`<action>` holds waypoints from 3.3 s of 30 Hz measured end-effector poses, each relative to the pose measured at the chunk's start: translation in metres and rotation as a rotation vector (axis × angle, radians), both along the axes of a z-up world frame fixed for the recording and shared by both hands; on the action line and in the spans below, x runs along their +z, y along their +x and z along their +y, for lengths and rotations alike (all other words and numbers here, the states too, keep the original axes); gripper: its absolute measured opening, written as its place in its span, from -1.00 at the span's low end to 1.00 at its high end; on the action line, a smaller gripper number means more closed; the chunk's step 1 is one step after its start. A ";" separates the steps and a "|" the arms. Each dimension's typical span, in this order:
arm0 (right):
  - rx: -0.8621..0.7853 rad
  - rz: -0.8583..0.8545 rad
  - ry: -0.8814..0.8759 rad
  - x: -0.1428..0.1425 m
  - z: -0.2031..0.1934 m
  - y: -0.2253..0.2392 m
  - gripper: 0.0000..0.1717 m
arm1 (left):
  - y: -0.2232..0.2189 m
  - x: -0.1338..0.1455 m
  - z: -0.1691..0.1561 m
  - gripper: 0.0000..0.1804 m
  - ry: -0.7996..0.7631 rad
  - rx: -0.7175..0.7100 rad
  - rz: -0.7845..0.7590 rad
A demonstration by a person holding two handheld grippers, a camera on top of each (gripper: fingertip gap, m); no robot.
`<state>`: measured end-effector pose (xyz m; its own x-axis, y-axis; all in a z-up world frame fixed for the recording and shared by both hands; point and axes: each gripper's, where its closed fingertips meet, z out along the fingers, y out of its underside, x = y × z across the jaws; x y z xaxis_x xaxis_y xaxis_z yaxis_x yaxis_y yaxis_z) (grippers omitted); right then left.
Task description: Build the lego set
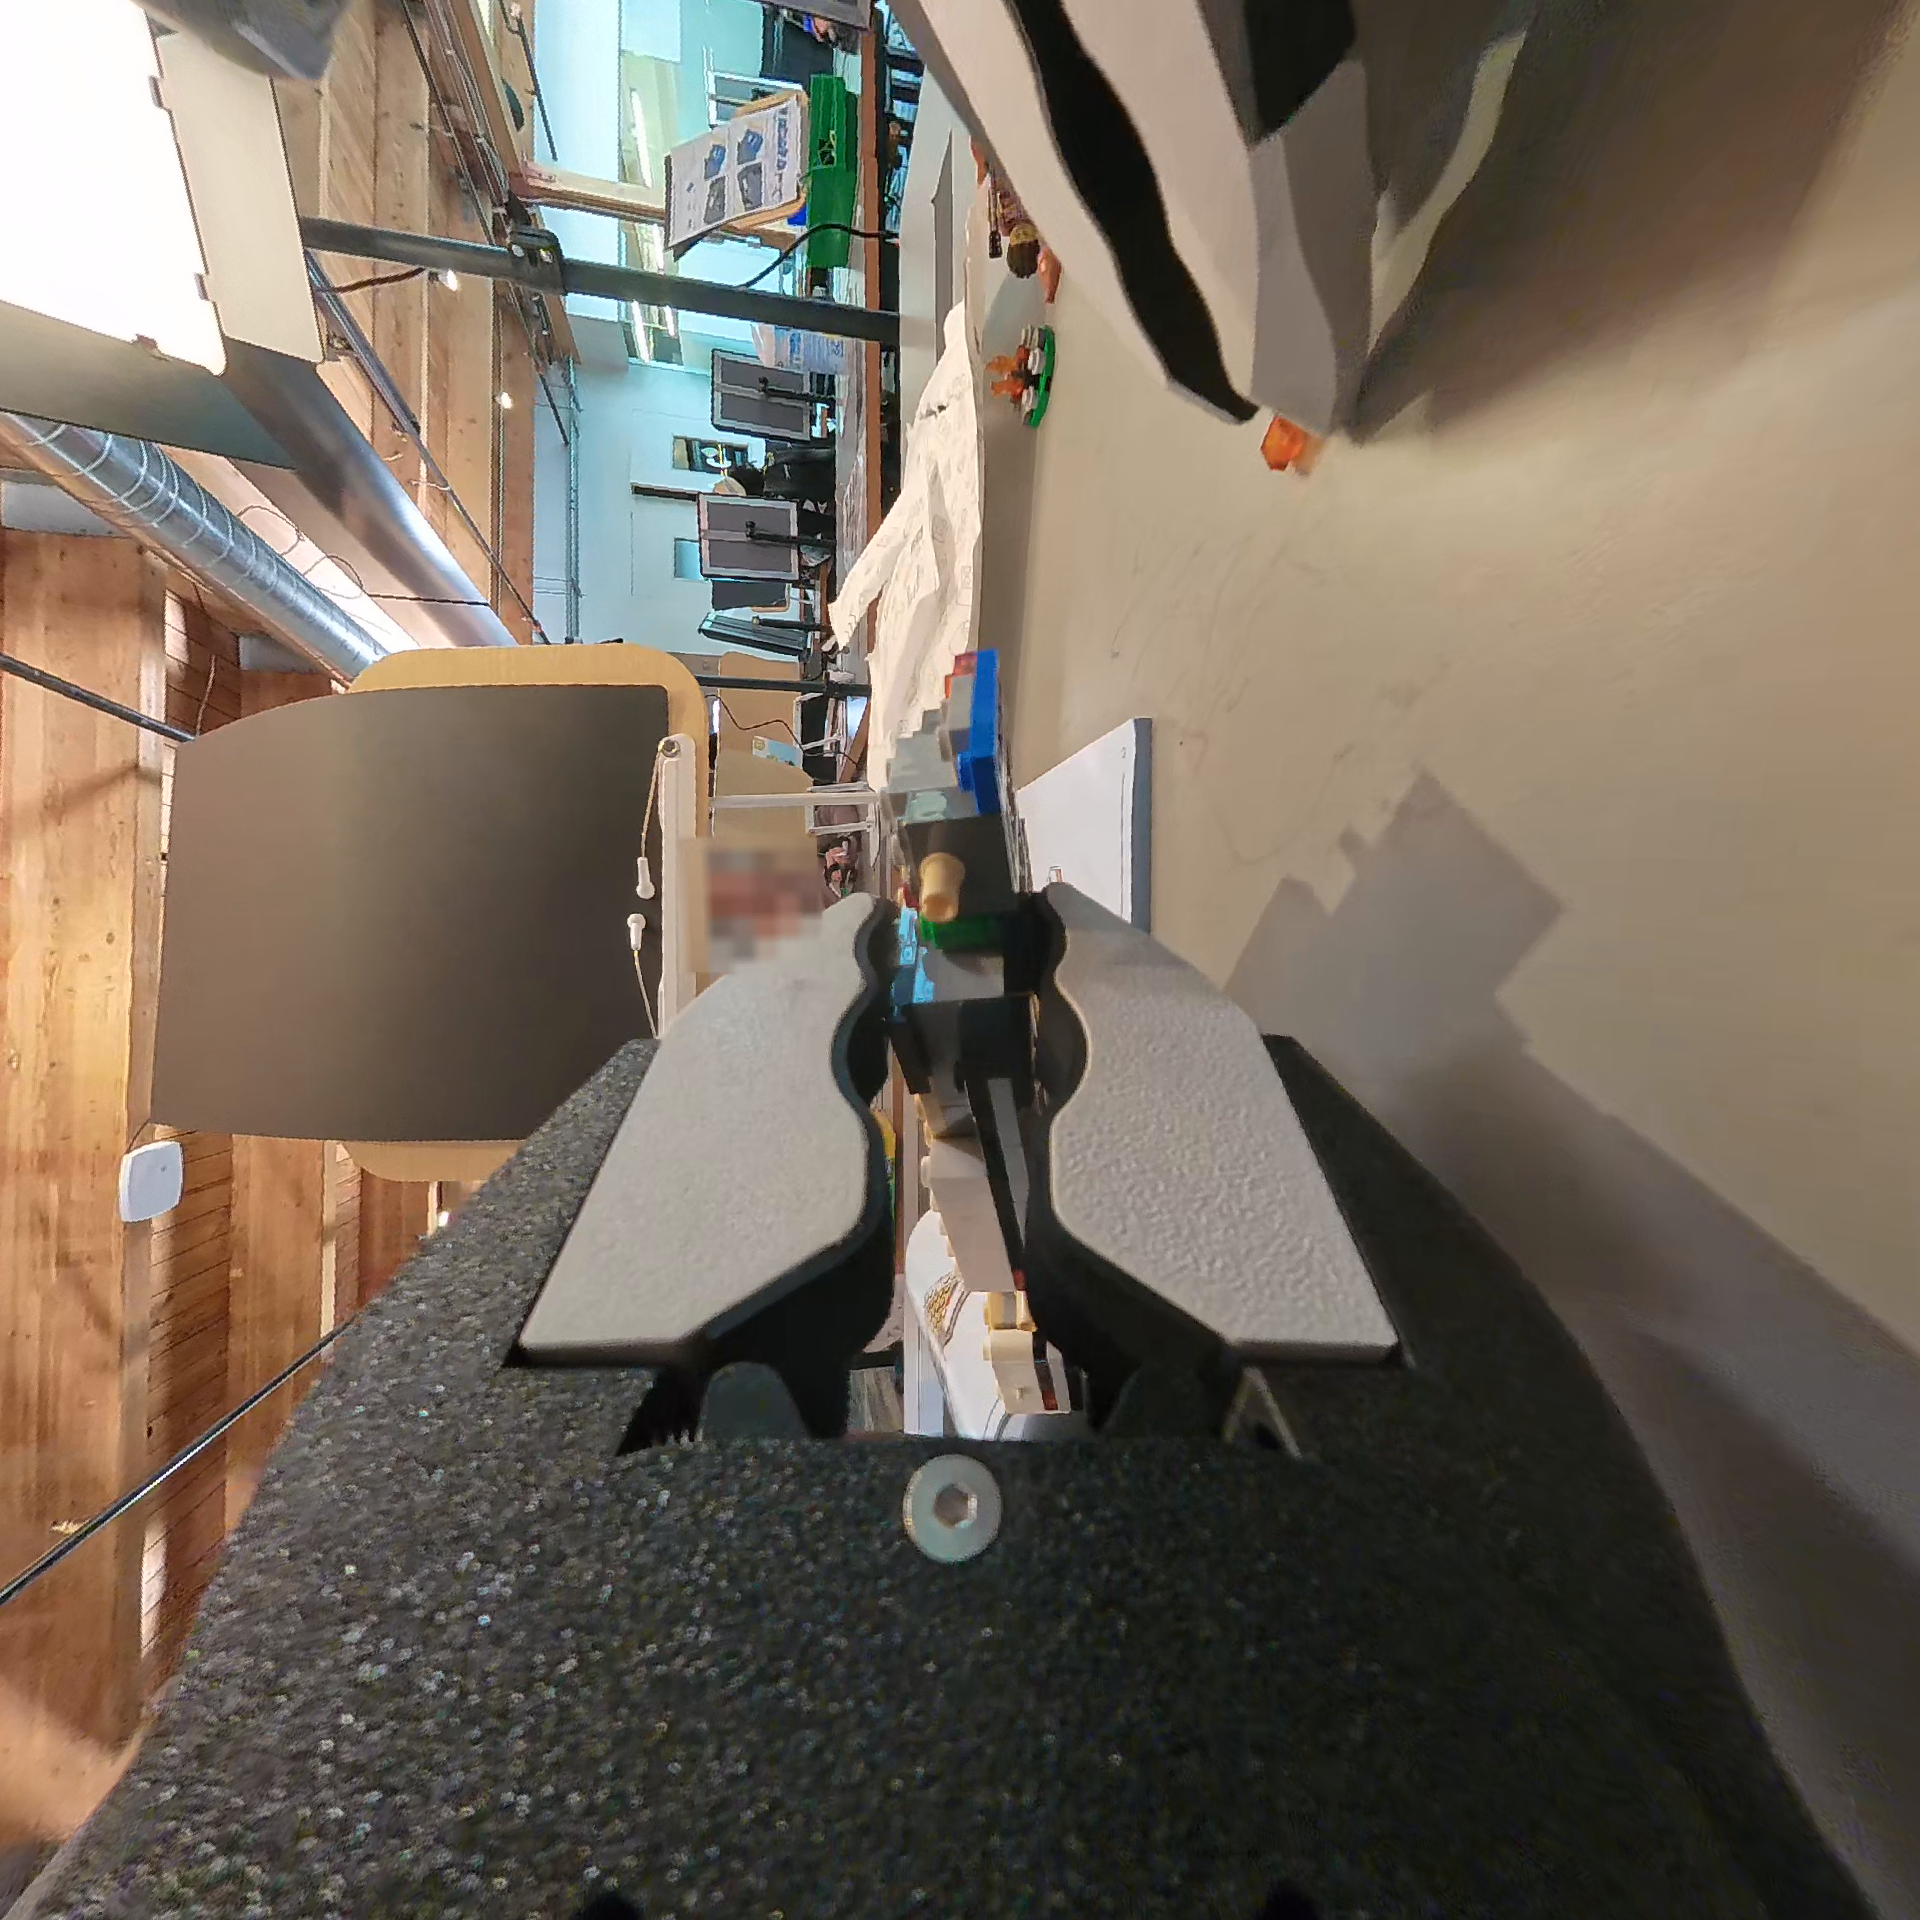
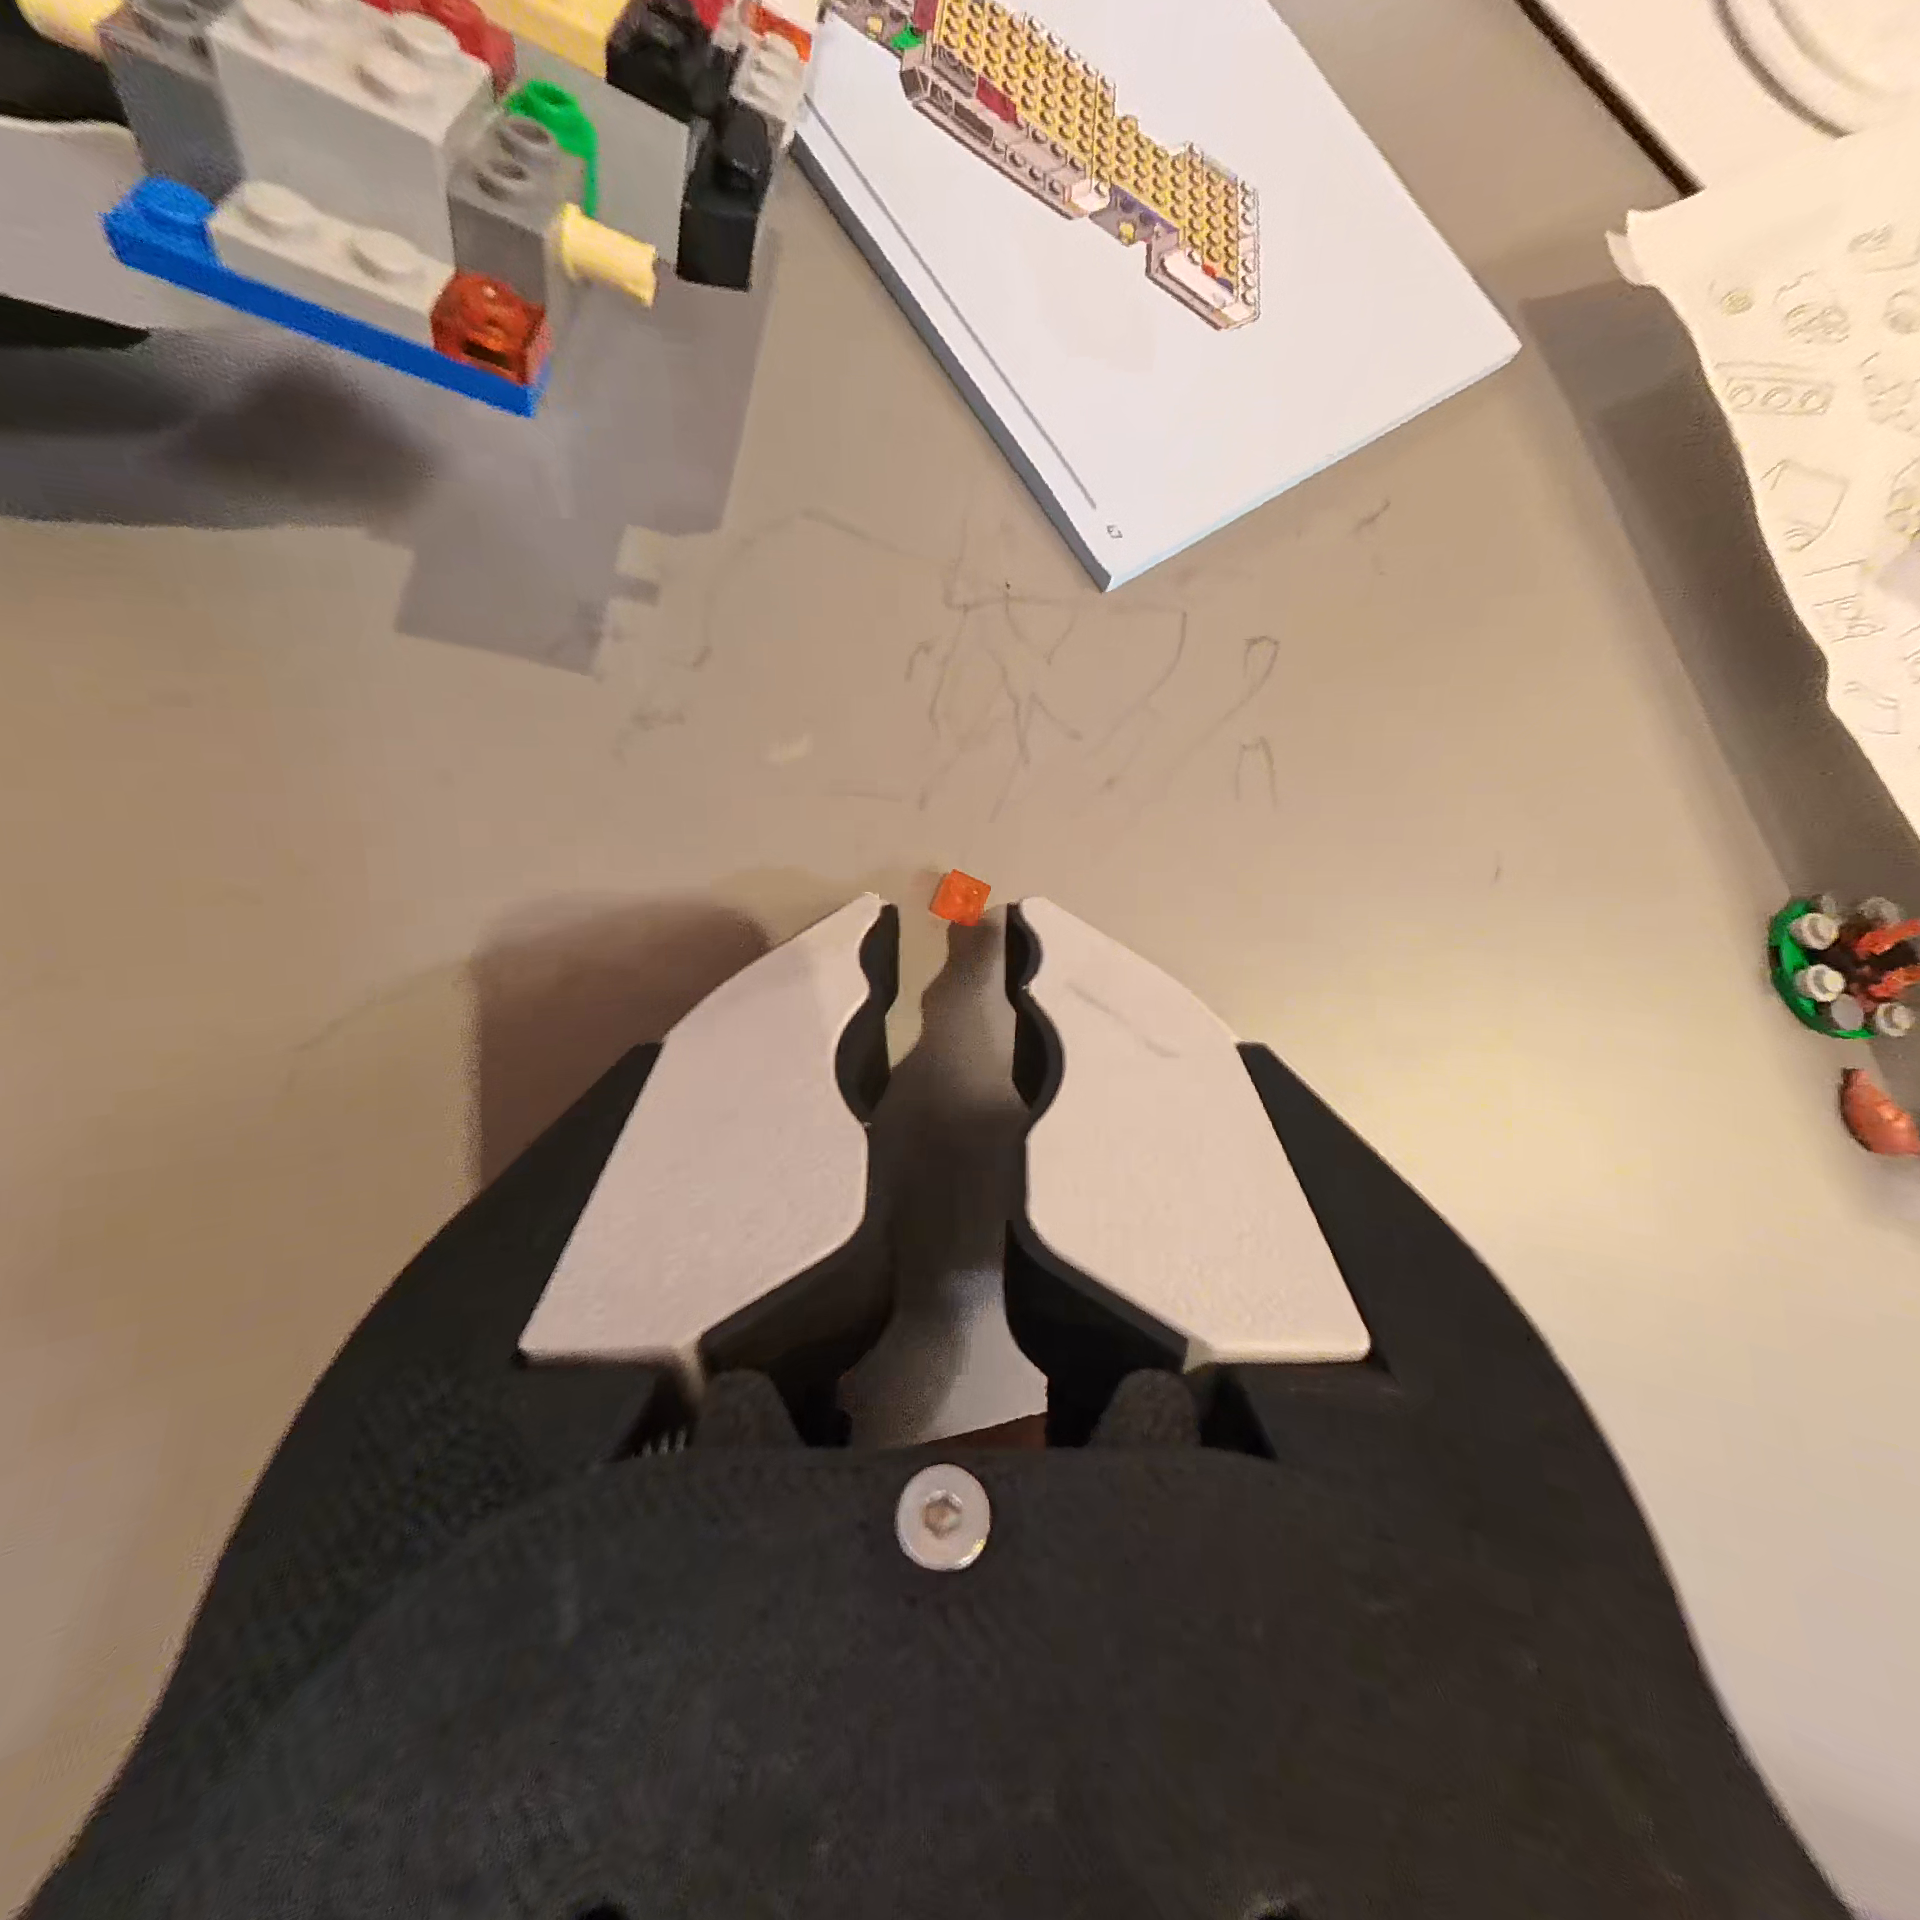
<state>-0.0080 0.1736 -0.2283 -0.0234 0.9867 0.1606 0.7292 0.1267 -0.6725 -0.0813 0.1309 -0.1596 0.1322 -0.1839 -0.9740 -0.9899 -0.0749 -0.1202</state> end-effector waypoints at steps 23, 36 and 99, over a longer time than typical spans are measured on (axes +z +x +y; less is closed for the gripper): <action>0.142 0.238 0.281 0.036 0.008 0.003 -0.79 | -0.003 -0.004 0.000 -0.73 -0.027 0.011 -0.036; 0.188 0.102 0.171 0.009 0.005 -0.001 -0.79 | 0.000 -0.005 -0.001 -0.73 -0.026 0.001 -0.006; 0.240 0.147 -0.105 0.052 -0.037 -0.020 -0.91 | 0.005 -0.010 0.006 -0.73 0.007 0.025 0.068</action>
<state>-0.0278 0.1362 -0.1765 -0.2423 0.9672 0.0767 0.5805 0.2079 -0.7872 -0.0763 0.1368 -0.1697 0.0705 -0.1746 -0.9821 -0.9936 -0.0993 -0.0537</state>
